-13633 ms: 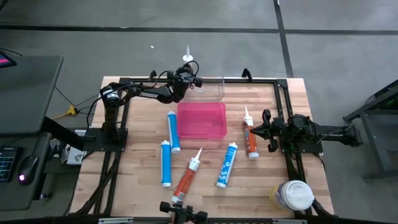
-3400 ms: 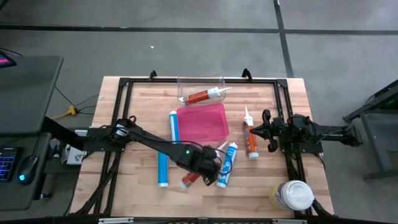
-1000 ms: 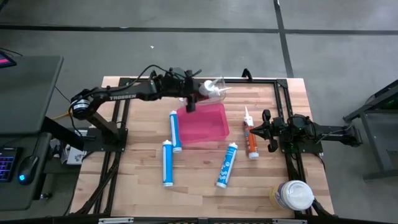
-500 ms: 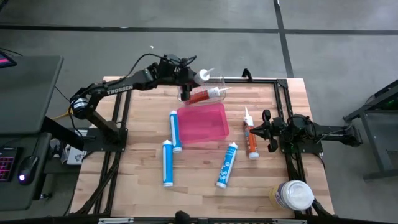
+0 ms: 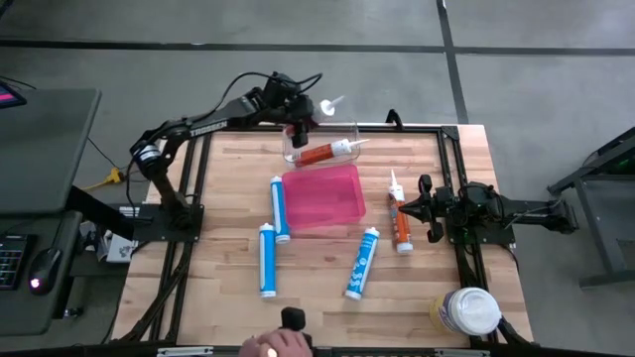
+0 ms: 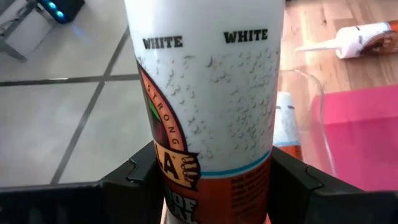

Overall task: Pick & place silicon tubes, Sealant and Lysol wipes
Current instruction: Put the bottom orange sealant into the transparent bin

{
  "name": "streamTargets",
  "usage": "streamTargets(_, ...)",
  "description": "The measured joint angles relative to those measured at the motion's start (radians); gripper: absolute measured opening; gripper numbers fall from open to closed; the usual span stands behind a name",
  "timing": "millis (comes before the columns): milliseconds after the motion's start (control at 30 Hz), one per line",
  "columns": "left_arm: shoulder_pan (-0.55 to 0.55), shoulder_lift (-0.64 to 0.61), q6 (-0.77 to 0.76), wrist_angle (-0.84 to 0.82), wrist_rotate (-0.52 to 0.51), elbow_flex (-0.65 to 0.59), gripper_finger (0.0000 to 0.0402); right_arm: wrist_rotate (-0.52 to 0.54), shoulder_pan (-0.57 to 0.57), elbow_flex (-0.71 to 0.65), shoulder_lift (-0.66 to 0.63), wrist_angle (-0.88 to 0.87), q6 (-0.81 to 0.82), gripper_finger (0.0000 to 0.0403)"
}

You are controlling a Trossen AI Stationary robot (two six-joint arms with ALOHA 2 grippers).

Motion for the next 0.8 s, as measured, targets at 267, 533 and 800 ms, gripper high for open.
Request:
streamTargets(267,0.004,0.088,-0.006,0.01,0.016,0.04,0.0186,0.0,0.0,0.0,0.0,0.0,0.0,0.0012)
streamTargets(533,0.004,0.153,-0.005,-0.028,0.02,0.051,0.0183,0.0,0.0,0.0,0.0,0.0,0.0,0.0012)
streamTargets(800,-0.017,0.154,-0.005,-0.056,0.044,0.051,0.0183,0.0,0.0,0.0,0.0,0.0,0.0,0.0012)
